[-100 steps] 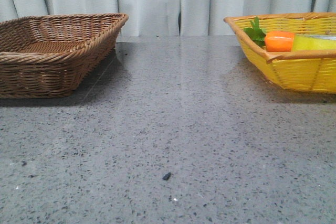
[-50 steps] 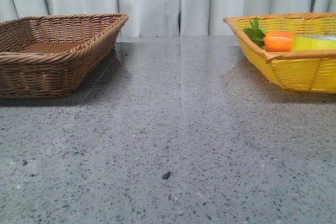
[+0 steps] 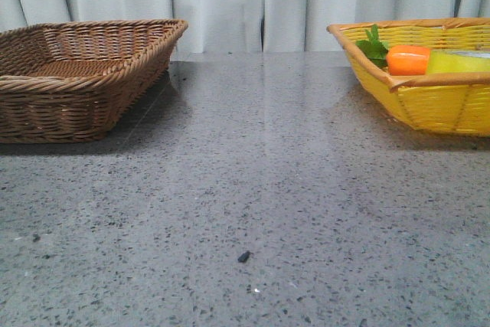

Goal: Transfer tape with both arms
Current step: 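Grasp the yellow tape roll in the yellow basket with the right gripper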

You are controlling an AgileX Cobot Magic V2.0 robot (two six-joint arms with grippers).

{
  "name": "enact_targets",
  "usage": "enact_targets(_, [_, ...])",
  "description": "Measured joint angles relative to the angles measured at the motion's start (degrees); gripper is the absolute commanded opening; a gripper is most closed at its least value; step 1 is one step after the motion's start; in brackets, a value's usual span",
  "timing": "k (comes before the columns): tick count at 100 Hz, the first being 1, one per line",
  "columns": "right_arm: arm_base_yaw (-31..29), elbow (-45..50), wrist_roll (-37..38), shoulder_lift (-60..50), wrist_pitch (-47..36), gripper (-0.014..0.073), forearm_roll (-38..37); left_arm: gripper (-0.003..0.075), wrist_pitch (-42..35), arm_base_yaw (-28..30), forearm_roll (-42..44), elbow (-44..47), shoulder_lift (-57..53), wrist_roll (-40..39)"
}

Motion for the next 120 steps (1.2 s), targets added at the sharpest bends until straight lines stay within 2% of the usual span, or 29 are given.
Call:
enact_targets(25, [0.0, -0.95, -0.12, 13.3, 0.7, 0.0362, -0.27, 0.0343, 0.11, -0.16, 0.0, 0.0, 0.0, 0.0])
enact_targets(46, [0.0, -0.95, -0.22, 20.21, -0.02, 0.0357, -4.8, 0.0343, 1.1, -0.16, 0.0, 0.0, 0.0, 0.0])
enact_targets(53, [0.0, -0.95, -0.22, 21.54, -0.55, 0.0258, -5.82, 0.0343, 1.45, -0.16, 0.0, 0.0, 0.1, 0.0])
enact_targets(62, [0.0, -0.95, -0.22, 21.98, -1.2, -0.0071, -6.08, 0.0343, 1.45, -0.16, 0.0, 0.0, 0.08, 0.0])
enact_targets(76, [0.08, -2.67, -0.07, 21.84, -0.56, -0.006, -6.55, 0.0343, 1.53, -0.16, 0.0, 0.0, 0.08, 0.0])
enact_targets(91, [0.98, -10.93, -0.07, 19.0, 0.58, -0.006, -6.55, 0.0343, 1.53, -0.16, 0.0, 0.0, 0.08, 0.0])
enact_targets(107, [6.2, -23.77, -0.07, 16.58, -1.12, -0.006, -3.83, 0.0343, 0.44, -0.16, 0.0, 0.0, 0.23, 0.0])
enact_targets(120, [12.41, -26.76, -0.07, 17.62, -4.7, -0.006, -0.87, 0.0343, -1.36, -0.16, 0.0, 0.0, 2.11, 0.0])
